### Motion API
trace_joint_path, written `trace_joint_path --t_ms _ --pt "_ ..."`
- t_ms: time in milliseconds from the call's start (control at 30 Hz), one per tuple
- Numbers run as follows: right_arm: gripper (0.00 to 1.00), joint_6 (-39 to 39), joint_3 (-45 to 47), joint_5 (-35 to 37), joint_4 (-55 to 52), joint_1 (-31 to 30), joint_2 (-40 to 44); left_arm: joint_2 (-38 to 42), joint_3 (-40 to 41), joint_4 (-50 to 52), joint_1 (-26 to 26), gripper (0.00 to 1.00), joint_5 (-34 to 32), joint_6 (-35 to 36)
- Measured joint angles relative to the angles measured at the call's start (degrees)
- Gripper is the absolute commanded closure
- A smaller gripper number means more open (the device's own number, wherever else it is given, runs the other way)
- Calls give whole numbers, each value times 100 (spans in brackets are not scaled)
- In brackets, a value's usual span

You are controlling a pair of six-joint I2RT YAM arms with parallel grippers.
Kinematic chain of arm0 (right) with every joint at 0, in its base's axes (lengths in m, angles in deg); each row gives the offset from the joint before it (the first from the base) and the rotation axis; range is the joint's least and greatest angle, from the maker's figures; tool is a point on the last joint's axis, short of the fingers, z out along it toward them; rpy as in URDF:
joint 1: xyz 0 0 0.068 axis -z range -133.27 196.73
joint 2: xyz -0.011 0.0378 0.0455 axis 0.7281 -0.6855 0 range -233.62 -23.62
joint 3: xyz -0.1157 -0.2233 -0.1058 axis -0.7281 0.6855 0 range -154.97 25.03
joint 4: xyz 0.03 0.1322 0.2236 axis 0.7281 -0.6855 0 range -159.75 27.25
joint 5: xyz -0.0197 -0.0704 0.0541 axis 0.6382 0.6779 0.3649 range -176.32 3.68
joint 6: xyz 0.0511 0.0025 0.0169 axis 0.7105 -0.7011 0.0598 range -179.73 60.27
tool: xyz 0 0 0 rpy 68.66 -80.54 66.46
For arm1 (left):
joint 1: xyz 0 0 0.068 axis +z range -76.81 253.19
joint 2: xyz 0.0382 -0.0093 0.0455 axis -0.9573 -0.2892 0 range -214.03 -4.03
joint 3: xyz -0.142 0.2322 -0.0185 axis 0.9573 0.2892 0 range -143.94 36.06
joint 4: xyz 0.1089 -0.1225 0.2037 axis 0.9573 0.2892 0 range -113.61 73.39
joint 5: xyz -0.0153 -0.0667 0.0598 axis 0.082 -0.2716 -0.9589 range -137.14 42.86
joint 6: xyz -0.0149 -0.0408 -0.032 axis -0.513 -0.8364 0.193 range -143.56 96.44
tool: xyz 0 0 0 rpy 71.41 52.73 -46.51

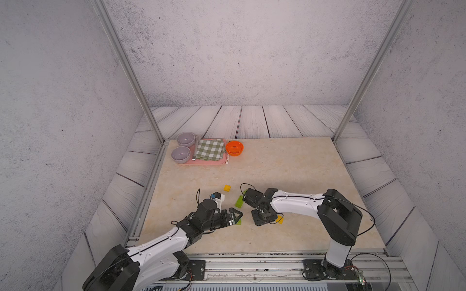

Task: Assemble the letter r with lego
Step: Pick up the lego brick from the center of the board, then assemble the lego brick with the lego brick.

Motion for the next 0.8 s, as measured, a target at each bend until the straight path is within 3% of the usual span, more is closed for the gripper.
trace_joint_path --t_ms 167,233,467,633,800 --pt "80 0 0 0 11 0 2 -2 -26 52 2 12 17 28" --pt "99 7 0 -2 7 0 20 -4 -133 267 2 12 26 114" --pt "100 52 140 66 -186 52 927 -284 -706 501 0 12 144 343" --pt "100 -24 -39 339 -514 310 1510 -1187 -1023 -111 -66 14 389 221" --pt "100 -592 -66 455 -529 599 1596 -2186 -1307 -1075 -79 16 660 -114"
